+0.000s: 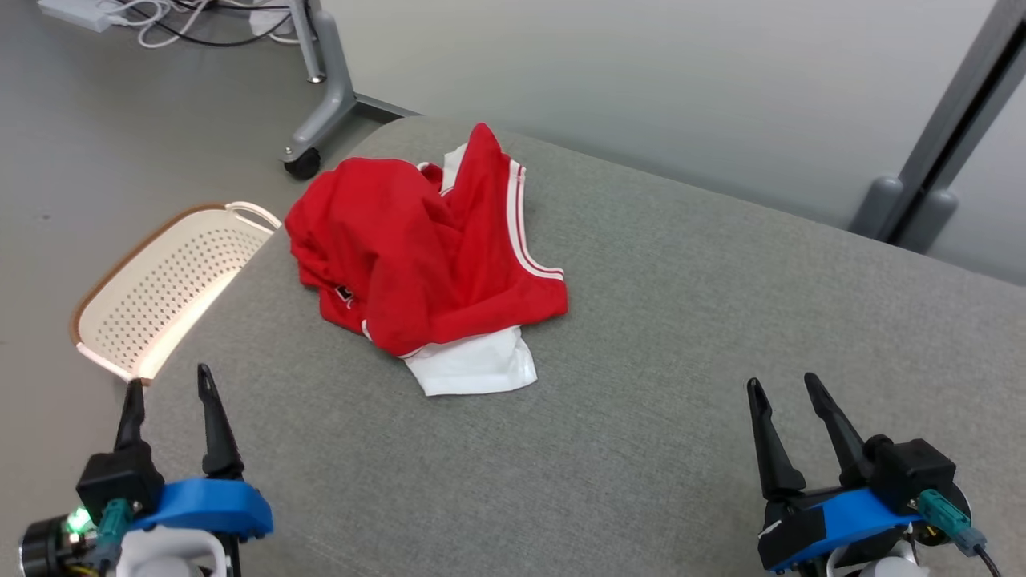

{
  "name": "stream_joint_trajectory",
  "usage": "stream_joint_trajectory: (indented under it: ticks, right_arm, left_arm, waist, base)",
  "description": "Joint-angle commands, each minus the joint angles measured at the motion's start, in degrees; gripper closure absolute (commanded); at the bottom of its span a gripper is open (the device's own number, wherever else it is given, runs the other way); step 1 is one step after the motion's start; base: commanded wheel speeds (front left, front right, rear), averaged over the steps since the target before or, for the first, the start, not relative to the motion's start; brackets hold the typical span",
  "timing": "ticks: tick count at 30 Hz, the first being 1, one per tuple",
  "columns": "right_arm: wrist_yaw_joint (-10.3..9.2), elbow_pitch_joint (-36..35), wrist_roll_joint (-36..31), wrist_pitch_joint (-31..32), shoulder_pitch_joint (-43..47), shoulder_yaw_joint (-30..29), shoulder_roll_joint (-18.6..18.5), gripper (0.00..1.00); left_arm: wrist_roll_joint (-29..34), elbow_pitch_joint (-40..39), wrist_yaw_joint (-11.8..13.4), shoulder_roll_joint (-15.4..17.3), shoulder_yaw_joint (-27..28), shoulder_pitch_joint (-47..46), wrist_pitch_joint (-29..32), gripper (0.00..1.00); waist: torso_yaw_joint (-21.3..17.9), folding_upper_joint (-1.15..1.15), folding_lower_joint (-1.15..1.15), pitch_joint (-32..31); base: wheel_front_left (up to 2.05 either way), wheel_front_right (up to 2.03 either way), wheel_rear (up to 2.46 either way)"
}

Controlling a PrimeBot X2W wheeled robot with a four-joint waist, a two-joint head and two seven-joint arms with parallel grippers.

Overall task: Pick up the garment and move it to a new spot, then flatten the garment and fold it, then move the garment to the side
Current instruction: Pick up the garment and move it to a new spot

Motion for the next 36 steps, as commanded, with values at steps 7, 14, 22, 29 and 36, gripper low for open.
stream_joint_trajectory:
  ticks: [7, 14, 22, 29, 36]
  right_arm:
    - [0.12, -2.1, -4.04, -0.23, -1.93, -1.49, -0.37, 0.0]
    - [0.08, -4.53, -7.21, -0.22, -4.49, -3.39, -0.37, 0.0]
    - [0.08, -7.72, -8.61, -0.23, -6.34, -4.86, -1.16, 0.0]
    - [0.08, -8.87, -8.18, -0.23, -7.03, -5.34, -1.88, 0.0]
    - [0.08, -8.66, -8.1, -0.23, -6.66, -5.35, -1.71, 0.0]
  left_arm:
    - [-1.69, 1.35, -1.1, 3.05, 2.66, -9.64, -0.16, 0.0]
    - [-3.41, 4.59, -2.09, 7.05, 4.86, -20.51, 0.03, 0.0]
    - [-4.28, 13.35, -5.26, 12.31, 3.72, -32.5, 7.87, 0.0]
    - [-5.29, 23.32, -8.03, 14.32, 1.0, -37.47, 20.9, 0.0]
    - [-7.58, 29.0, -9.92, 12.98, -1.95, -37.44, 32.45, 0.41]
  waist:
    - [-5.93, 0.0, 0.01, 4.27]
    - [-13.07, 0.0, 0.01, 10.55]
    - [-18.2, 0.0, 0.01, 17.64]
    - [-19.75, 0.0, 0.01, 19.66]
    - [-19.51, 0.0, 0.01, 18.96]
  base:
    - [0.0, 0.0, 0.0]
    - [0.0, 0.0, 0.0]
    - [0.0, 0.0, 0.0]
    - [0.0, 0.0, 0.0]
    - [0.0, 0.0, 0.0]
